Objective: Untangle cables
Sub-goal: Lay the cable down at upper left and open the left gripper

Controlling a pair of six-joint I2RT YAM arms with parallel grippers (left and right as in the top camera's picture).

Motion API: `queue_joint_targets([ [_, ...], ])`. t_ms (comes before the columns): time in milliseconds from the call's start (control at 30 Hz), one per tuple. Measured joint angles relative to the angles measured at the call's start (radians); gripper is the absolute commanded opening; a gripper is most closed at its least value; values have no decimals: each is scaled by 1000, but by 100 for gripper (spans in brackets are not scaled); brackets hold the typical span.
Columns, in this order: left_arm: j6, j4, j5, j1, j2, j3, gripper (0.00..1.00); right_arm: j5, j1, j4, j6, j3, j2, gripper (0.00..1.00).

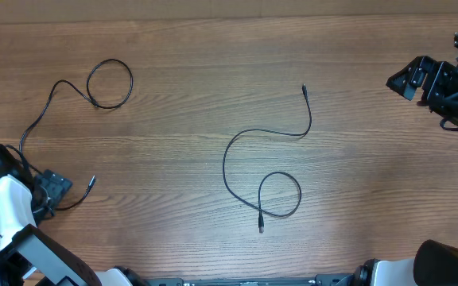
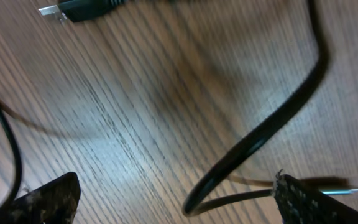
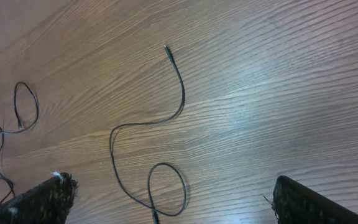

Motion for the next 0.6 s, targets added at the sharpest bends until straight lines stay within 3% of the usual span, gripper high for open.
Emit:
queue_joint_targets([
  [133, 0, 37, 12, 0, 0, -28, 99, 0, 0, -1, 0, 0, 0, 100],
  [233, -2, 74, 25, 0, 0, -29, 71, 0, 0, -1, 0, 0, 0, 100],
  [400, -10, 96, 41, 0, 0, -30, 6, 0, 0, -2, 0, 0, 0, 100],
  [600, -18, 123, 78, 0, 0, -30, 4, 0, 0, -2, 0, 0, 0, 100],
])
